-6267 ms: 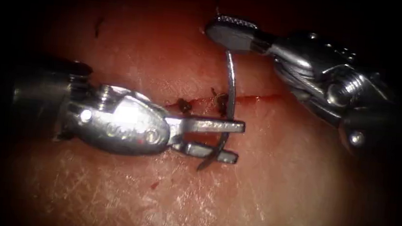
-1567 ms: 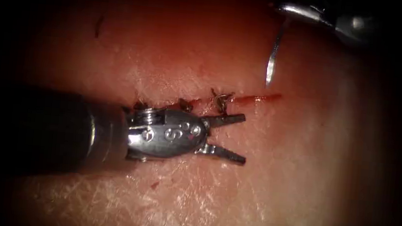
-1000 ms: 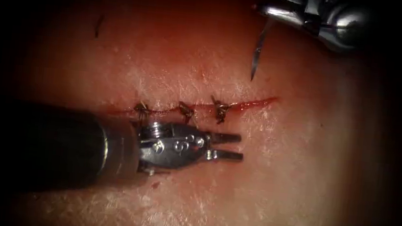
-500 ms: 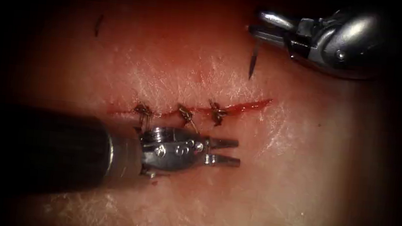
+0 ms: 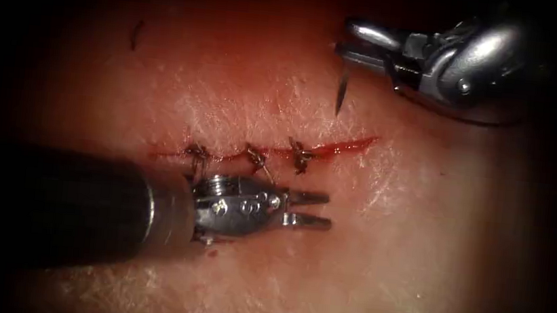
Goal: Wound Closure
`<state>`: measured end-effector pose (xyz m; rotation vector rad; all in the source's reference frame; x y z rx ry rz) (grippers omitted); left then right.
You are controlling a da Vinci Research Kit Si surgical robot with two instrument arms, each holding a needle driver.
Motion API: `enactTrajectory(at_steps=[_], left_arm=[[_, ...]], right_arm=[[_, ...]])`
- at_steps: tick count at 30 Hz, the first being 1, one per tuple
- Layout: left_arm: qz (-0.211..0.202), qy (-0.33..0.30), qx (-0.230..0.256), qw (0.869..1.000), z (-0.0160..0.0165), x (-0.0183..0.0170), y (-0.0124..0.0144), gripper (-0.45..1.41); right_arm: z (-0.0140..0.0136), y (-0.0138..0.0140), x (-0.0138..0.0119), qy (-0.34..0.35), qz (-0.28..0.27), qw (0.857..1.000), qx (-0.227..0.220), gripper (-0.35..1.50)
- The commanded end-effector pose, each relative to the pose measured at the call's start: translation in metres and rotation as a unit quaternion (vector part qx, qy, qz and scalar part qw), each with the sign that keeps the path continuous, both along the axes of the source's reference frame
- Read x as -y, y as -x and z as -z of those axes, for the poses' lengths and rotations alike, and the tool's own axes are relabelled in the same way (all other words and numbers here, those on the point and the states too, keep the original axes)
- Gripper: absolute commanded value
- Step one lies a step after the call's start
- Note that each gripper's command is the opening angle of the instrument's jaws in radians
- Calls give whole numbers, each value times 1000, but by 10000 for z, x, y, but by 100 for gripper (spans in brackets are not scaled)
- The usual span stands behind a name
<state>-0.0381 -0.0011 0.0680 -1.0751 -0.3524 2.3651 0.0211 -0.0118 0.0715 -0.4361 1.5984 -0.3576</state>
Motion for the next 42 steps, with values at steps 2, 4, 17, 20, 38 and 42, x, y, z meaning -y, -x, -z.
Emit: enactTrajectory(at_steps=[2,4,17,20,38,42], left_arm=[[-1,-1,1,1000,-5,2,6,22],[-3,1,1,1000,-3,2,6,22],[-4,0,3,1000,0,1,3,22],[-4,0,3,1000,-1,0,3,22],[-6,-1,5,1000,0,-3,-2,26],[-7,-2,6,1000,2,-5,-3,27]], right_arm=[[-13,-9,5,3,1,1000,-1,-35],[-16,-9,6,5,1,1000,0,-35],[-19,-9,17,98,12,995,2,-35],[-18,-11,22,120,14,993,-3,-35],[-29,-15,49,28,36,999,7,-35],[-36,-13,56,30,42,999,13,-35]])
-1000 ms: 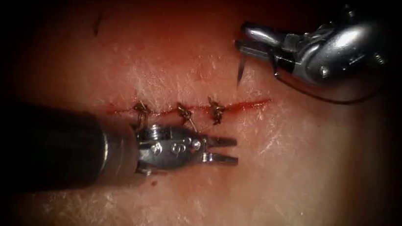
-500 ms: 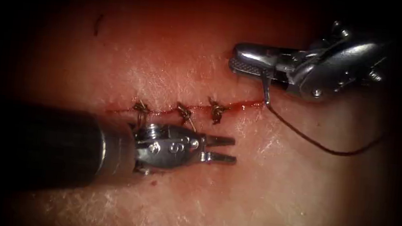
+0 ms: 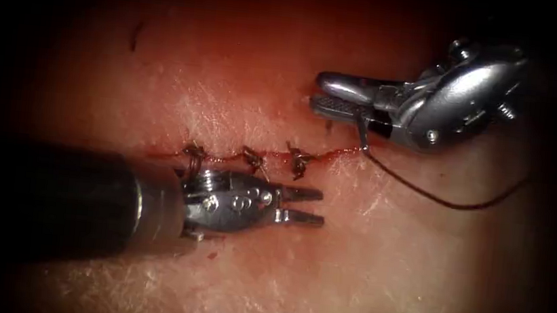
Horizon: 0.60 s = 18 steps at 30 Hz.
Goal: Wound Closure
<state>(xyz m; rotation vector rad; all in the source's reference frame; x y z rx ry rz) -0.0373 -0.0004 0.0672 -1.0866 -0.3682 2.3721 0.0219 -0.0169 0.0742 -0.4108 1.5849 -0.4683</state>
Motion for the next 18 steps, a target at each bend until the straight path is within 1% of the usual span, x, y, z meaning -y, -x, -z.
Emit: enactTrajectory(at_steps=[1,5,8,10,14,18], left_arm=[[0,-1,1,1000,-6,2,5,27],[-1,-2,1,1000,-5,2,5,27],[0,-1,1,1000,-5,2,6,26],[1,-1,0,1000,-6,4,9,24],[3,-1,-1,1000,-5,5,13,24],[2,-1,0,1000,-5,6,15,24]], right_arm=[[-11,-5,8,3,4,1000,1,-35],[-22,1,24,12,12,1000,1,-35],[-27,3,30,9,12,1000,2,-35],[-25,3,26,5,7,1000,6,-35],[-19,2,17,37,-9,999,-2,-35],[-23,2,25,53,-9,999,-3,-35]])
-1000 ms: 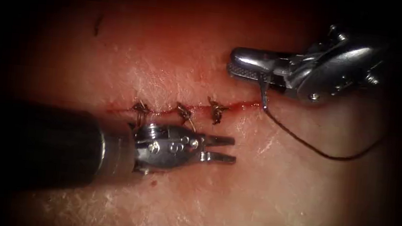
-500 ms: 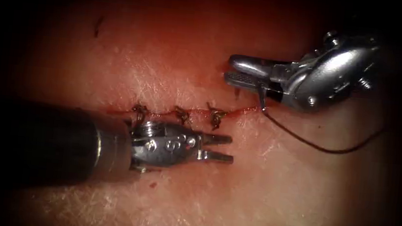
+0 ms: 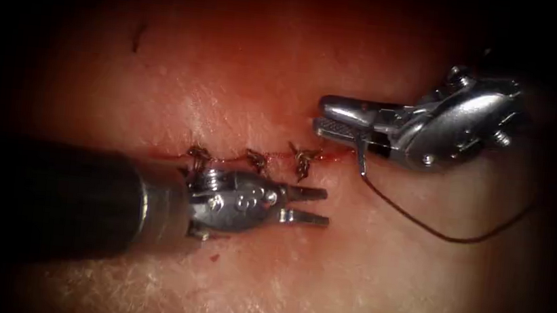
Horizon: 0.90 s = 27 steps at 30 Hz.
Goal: Wound Closure
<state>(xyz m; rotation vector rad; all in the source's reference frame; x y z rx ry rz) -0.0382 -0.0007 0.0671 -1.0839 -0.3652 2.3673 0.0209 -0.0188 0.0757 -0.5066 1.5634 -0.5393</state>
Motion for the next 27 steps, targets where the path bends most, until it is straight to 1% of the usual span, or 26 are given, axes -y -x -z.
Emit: enactTrajectory(at_steps=[1,5,13,23,27], left_arm=[[-1,-1,1,1000,-6,3,4,24],[-1,-1,1,1000,-7,3,5,24],[-1,0,1,1000,-7,4,4,22],[-2,1,1,1000,-9,6,2,22],[-4,3,0,1000,-10,6,2,22]], right_arm=[[-12,-8,11,2,1,1000,-1,-35],[-22,-8,23,-3,3,1000,1,-35],[-50,-3,42,-59,21,998,22,-35],[-70,1,45,-117,23,992,39,-35],[-65,4,37,-121,17,992,41,-35]])
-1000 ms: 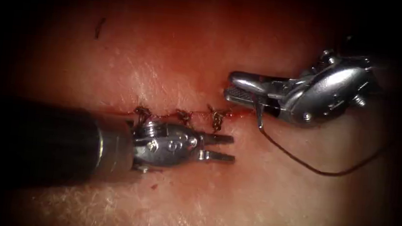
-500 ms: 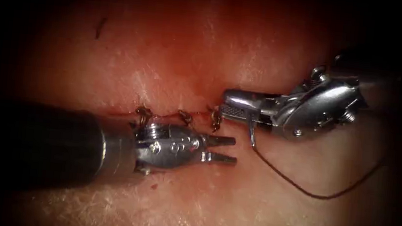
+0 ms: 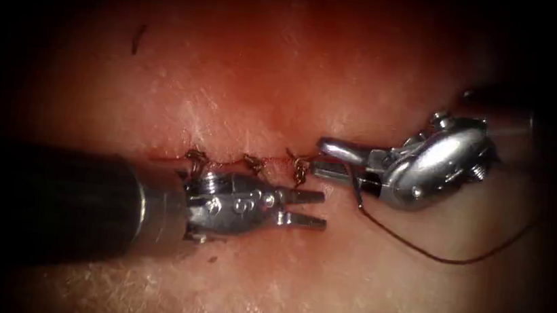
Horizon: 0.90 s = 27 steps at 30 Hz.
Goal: Wound Closure
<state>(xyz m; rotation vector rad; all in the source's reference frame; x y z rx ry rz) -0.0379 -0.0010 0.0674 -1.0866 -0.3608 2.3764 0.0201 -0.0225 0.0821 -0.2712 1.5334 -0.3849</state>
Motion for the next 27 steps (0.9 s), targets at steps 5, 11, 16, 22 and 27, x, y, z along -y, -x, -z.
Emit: enactTrajectory(at_steps=[5,11,16,22,27], left_arm=[[-1,0,1,1000,-7,3,6,22],[0,1,0,1000,-8,4,7,21],[-1,1,0,1000,-11,7,10,21],[-2,2,1,1000,-12,8,11,21],[-2,2,1,1000,-12,8,10,21]], right_arm=[[19,-4,-16,-14,-16,1000,-8,-35],[39,-3,-39,-21,-37,999,-6,-35],[49,-3,-57,-27,-42,999,-8,-35],[49,-12,-67,-41,-25,999,-9,-35],[51,-14,-79,-44,11,999,-4,-35]])
